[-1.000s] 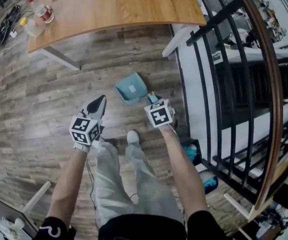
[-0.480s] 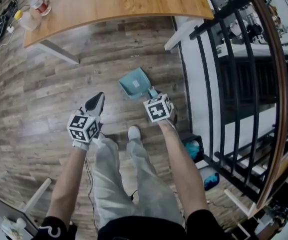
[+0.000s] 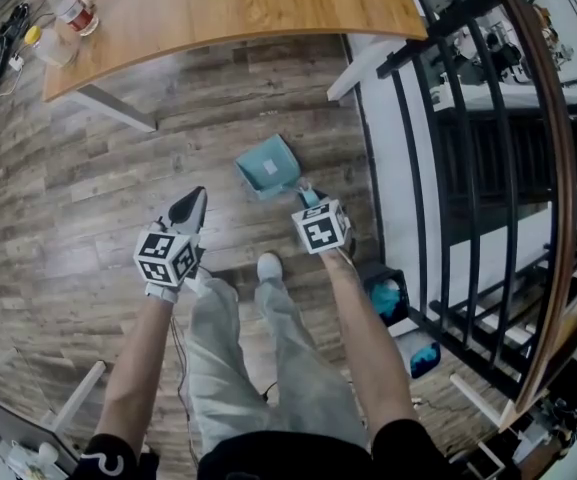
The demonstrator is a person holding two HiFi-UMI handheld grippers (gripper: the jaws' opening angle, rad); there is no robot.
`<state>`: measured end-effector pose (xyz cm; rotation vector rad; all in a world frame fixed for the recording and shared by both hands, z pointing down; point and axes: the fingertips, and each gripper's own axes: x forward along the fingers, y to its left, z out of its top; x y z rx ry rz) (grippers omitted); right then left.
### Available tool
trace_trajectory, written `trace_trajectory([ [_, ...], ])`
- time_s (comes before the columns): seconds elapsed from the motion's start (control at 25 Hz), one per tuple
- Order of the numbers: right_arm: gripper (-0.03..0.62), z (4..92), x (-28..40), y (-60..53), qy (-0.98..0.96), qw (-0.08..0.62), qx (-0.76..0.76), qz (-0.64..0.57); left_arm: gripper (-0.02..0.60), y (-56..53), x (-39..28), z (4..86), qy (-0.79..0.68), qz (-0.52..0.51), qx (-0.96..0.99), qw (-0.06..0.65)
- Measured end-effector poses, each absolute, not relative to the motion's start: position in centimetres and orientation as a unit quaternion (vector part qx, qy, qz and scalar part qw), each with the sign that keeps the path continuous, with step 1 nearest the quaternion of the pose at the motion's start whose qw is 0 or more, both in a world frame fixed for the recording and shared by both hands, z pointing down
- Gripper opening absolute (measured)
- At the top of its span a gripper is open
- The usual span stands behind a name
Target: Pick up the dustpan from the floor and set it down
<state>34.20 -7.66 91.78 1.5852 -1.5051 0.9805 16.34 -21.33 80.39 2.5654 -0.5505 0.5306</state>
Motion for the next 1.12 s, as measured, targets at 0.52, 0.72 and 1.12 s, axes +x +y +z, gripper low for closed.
trace_trajectory([
  [0.52,0.167,91.2,32.8,-7.1,-0.591,0.337,0.609,0.408,-0.002,-21.7,16.1,78.3,-0.198,0.19,0.934,0.227],
  [0.72,0.169,89.3,32.9,-7.6,-0.599,0.322,0.613,0.402,-0.002,-21.7,16.2,77.1,-0.201,0.183,0.934,0.231],
  [1.12,0.178,85.4,32.7,-8.8,-0.622,0.301,0.609,0.39,-0.002,-21.6,16.5,73.9,-0.211,0.177,0.936,0.221],
])
